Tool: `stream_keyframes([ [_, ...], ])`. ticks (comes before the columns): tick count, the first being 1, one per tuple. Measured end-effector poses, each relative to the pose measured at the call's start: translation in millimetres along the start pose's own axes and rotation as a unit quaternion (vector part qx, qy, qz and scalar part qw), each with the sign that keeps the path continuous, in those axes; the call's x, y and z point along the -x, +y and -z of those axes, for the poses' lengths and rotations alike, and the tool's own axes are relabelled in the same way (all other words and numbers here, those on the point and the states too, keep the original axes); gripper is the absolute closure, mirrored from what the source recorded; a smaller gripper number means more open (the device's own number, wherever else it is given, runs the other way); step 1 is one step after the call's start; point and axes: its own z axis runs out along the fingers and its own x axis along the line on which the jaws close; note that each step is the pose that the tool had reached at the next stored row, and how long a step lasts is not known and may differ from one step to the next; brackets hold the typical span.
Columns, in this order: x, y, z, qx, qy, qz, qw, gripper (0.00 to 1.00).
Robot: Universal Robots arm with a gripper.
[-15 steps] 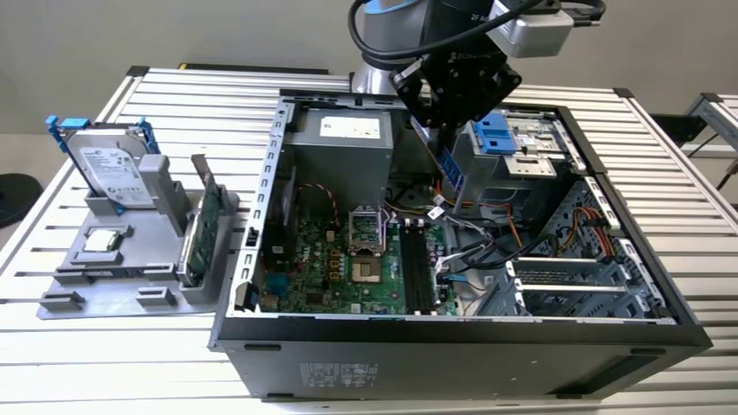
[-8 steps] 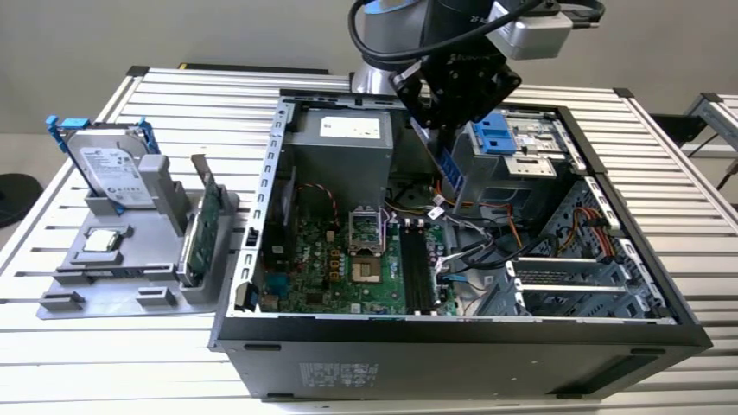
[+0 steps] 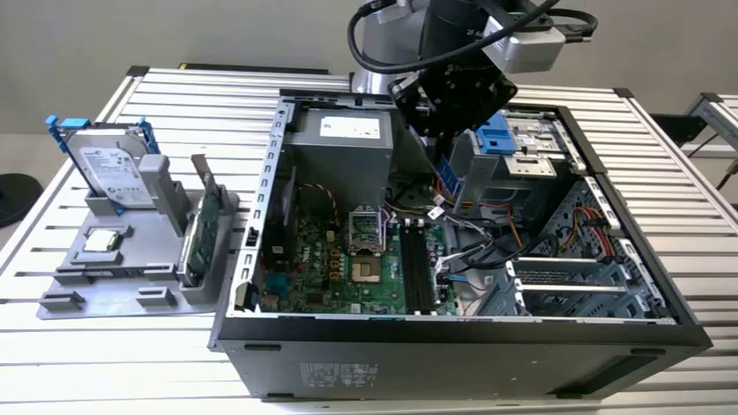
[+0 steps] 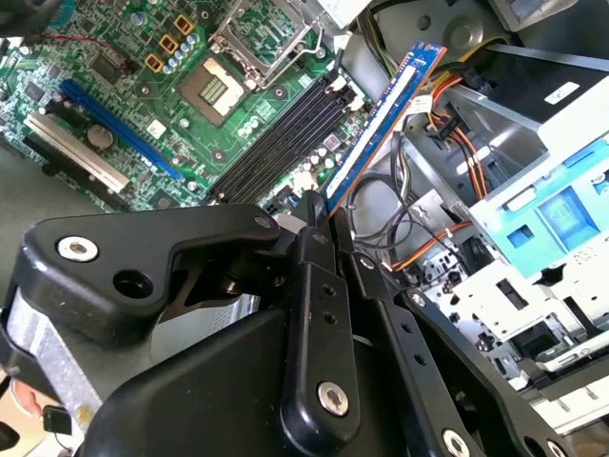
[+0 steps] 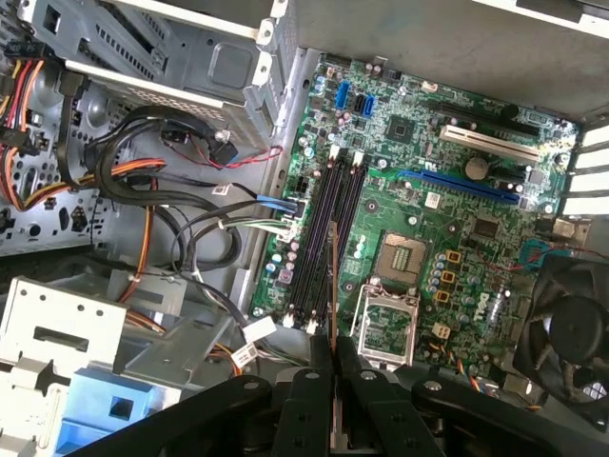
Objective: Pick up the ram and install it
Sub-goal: 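Insert the ram into the slot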
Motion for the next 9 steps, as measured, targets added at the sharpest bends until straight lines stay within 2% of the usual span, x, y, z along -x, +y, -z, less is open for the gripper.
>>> stream_keyframes([
  [7,0.0,0.0,-1.5,0.0004,-0.0001,0.000,1.0000,1.00],
  [9,-0.1,-0.2,-5.5,0.0008,-0.0002,0.000,1.0000,1.00],
])
